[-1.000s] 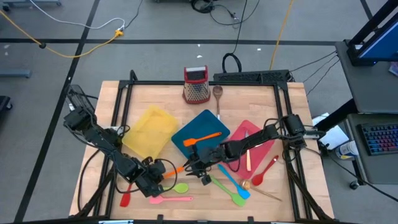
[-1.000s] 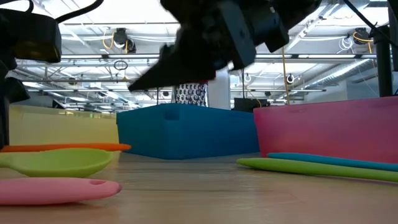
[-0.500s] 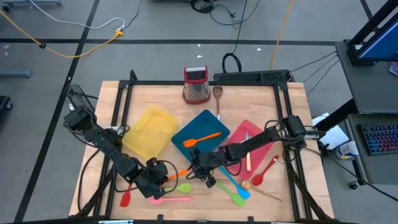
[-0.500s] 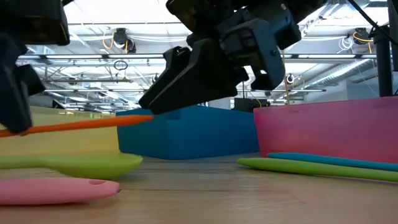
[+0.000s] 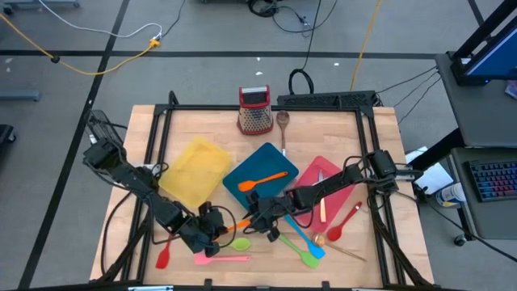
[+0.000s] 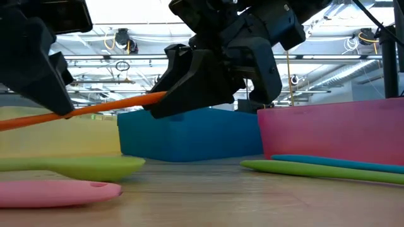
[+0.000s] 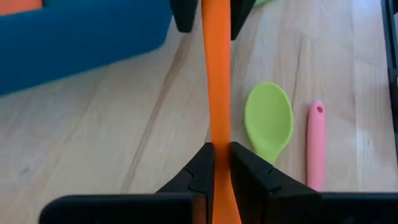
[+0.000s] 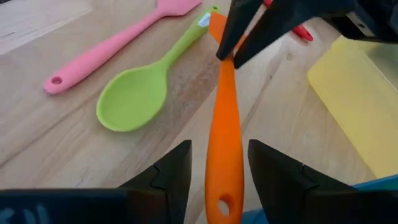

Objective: Pick & Place Kitchen Items
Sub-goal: Put the orange spatula into the blue bin

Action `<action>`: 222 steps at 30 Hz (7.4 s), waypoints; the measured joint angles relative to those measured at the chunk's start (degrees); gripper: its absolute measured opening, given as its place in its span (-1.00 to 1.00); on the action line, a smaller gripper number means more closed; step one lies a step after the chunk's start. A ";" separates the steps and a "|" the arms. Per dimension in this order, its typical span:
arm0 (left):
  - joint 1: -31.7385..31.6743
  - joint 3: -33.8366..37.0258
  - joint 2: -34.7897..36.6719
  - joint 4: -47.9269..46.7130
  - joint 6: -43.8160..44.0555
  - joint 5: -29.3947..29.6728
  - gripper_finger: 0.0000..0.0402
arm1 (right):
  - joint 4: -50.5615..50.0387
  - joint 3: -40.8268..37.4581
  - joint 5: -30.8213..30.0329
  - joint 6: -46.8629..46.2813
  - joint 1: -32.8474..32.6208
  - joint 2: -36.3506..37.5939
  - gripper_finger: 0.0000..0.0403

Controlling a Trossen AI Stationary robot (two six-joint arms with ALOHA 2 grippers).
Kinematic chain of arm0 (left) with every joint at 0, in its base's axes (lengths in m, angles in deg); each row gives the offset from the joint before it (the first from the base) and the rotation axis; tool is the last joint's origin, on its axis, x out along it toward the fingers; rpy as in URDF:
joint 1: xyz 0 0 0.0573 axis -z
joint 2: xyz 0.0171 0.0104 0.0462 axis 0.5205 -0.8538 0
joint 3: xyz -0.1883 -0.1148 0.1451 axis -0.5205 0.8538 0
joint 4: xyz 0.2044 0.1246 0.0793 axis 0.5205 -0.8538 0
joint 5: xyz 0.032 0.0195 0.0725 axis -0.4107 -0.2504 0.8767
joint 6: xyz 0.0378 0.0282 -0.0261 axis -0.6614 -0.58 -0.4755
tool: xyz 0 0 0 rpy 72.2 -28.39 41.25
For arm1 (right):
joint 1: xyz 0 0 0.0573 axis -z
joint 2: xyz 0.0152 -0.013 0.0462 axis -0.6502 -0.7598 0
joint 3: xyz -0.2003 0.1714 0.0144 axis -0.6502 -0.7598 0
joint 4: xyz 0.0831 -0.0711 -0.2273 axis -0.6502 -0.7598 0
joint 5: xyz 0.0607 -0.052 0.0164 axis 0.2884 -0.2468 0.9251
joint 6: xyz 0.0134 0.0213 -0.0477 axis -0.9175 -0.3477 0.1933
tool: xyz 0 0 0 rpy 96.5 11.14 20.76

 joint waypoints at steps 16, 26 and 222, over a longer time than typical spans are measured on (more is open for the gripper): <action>-1.60 0.00 0.00 1.33 -1.79 -0.22 -0.78 | 1.86 -0.02 -0.41 -0.17 -0.35 -0.03 -0.68; -1.67 -0.04 0.04 7.29 -7.13 -0.02 -0.78 | 1.67 -0.09 -3.02 1.57 -0.35 -0.08 -0.97; -11.90 -0.02 -8.35 8.64 1.24 -40.69 -0.31 | -14.60 -5.66 -5.93 -27.93 -2.14 2.57 -1.00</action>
